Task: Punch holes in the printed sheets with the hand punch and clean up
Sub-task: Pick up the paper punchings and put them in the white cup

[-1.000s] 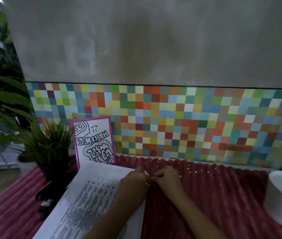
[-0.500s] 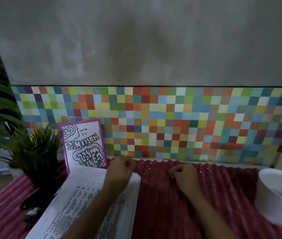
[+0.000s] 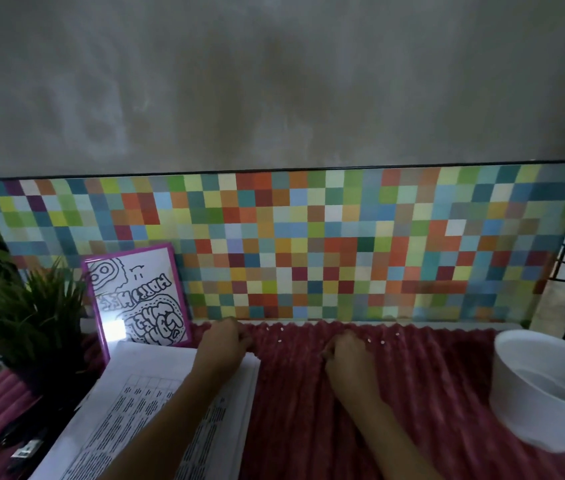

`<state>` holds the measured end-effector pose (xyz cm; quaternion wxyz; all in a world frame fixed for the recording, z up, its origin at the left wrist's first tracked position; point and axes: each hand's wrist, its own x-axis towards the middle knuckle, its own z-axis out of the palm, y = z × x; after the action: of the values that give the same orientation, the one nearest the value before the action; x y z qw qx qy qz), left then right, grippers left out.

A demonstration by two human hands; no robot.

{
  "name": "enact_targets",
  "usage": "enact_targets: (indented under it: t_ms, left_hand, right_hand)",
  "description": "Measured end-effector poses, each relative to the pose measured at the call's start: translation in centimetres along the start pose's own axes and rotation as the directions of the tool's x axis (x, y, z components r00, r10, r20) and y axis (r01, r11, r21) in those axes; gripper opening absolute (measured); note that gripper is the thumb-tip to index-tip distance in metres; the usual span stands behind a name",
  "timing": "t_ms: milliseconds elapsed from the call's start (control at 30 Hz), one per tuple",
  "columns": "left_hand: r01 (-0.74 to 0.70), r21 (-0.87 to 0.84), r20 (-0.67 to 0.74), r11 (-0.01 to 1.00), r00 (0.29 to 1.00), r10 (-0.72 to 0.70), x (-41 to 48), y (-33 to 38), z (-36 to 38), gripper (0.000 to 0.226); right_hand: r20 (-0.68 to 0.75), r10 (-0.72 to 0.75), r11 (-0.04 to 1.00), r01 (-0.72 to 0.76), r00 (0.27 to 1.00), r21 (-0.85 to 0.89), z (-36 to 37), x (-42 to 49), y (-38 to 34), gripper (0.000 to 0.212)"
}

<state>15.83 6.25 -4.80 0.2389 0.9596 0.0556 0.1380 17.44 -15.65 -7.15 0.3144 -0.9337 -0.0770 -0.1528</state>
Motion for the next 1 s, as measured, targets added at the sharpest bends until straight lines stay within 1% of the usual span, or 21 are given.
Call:
enact_targets:
  t_ms: [67,167,233,300,367,467,533,600,633,700,800,833,900,933,1000]
  left_hand:
    - [-0.013,0.036,0.024,0.999,1.000,0.012,0.1,0.1,-0.1,0.041]
    - [-0.033,0.095,0.059,0.995,0.998,0.028,0.1,0.5,-0.1,0.028]
    - [-0.047,0.138,0.061,0.989,0.997,0.039,0.1,0.9,-0.1,0.026]
    - [-0.070,0.155,0.071,0.985,0.996,0.059,-0.1,1.3,-0.2,0.026]
    - [-0.048,0.077,0.076,0.996,0.996,0.042,0.1,1.1,-0.3,0.026]
    - [0.035,-0.104,0.056,0.994,0.998,-0.029,0.8,-0.1,-1.4,0.031]
    - [0.077,-0.151,0.024,0.986,0.997,-0.074,1.3,-0.5,-2.3,0.033]
    - [0.067,-0.170,-0.037,0.983,0.997,-0.075,1.3,0.8,-2.9,0.032]
    - [0.017,-0.182,-0.075,0.983,0.997,-0.032,1.1,2.3,-3.1,0.032]
    - [-0.114,-0.224,-0.102,0.968,0.990,0.093,0.7,6.5,-2.6,0.030]
    - [-0.308,-0.347,-0.077,0.886,0.951,0.300,-0.2,15.1,-0.6,0.023]
    - [-0.364,-0.377,-0.064,0.852,0.927,0.368,-0.7,18.1,0.3,0.021]
    - [-0.430,-0.462,-0.042,0.776,0.884,0.466,-1.9,23.6,2.1,0.016]
    - [-0.444,-0.502,-0.031,0.743,0.867,0.497,-2.3,25.7,3.1,0.013]
    - [-0.459,-0.545,-0.008,0.702,0.840,0.543,-2.9,28.9,4.9,0.008]
  right_hand:
    - [0.006,0.037,0.998,-0.037,0.999,0.048,-0.3,0.2,0.1,0.015]
    - [0.002,0.125,0.966,-0.122,0.992,0.227,-1.1,0.4,0.2,0.015]
    - [0.012,0.162,0.937,-0.157,0.987,0.313,-1.9,0.6,0.2,0.016]
    - [0.017,0.174,0.910,-0.168,0.985,0.378,-3.2,0.9,-0.2,0.021]
    - [-0.028,0.176,0.884,-0.145,0.984,0.444,-6.0,1.4,-1.0,0.021]
    - [-0.150,0.151,0.855,-0.053,0.977,0.516,-12.6,1.9,-2.1,0.016]
    - [-0.209,0.121,0.883,-0.009,0.970,0.469,-17.1,2.0,-1.2,0.015]
    - [-0.195,0.104,0.932,-0.027,0.975,0.361,-20.8,2.2,1.4,0.018]
    - [-0.166,0.114,0.955,-0.062,0.980,0.291,-22.5,2.1,2.9,0.023]
    - [-0.093,0.168,0.977,-0.154,0.981,0.145,-25.0,1.7,6.0,0.031]
    - [-0.005,0.254,0.967,-0.254,0.967,-0.011,-27.1,0.5,9.4,0.031]
    - [0.023,0.269,0.962,-0.267,0.963,-0.049,-27.4,0.2,10.2,0.029]
    - [0.063,0.259,0.963,-0.252,0.964,-0.100,-27.5,-0.3,11.1,0.020]
    - [0.082,0.240,0.966,-0.230,0.967,-0.116,-27.5,-0.3,11.4,0.014]
    - [0.112,0.206,0.973,-0.192,0.972,-0.130,-27.3,-0.5,11.6,0.010]
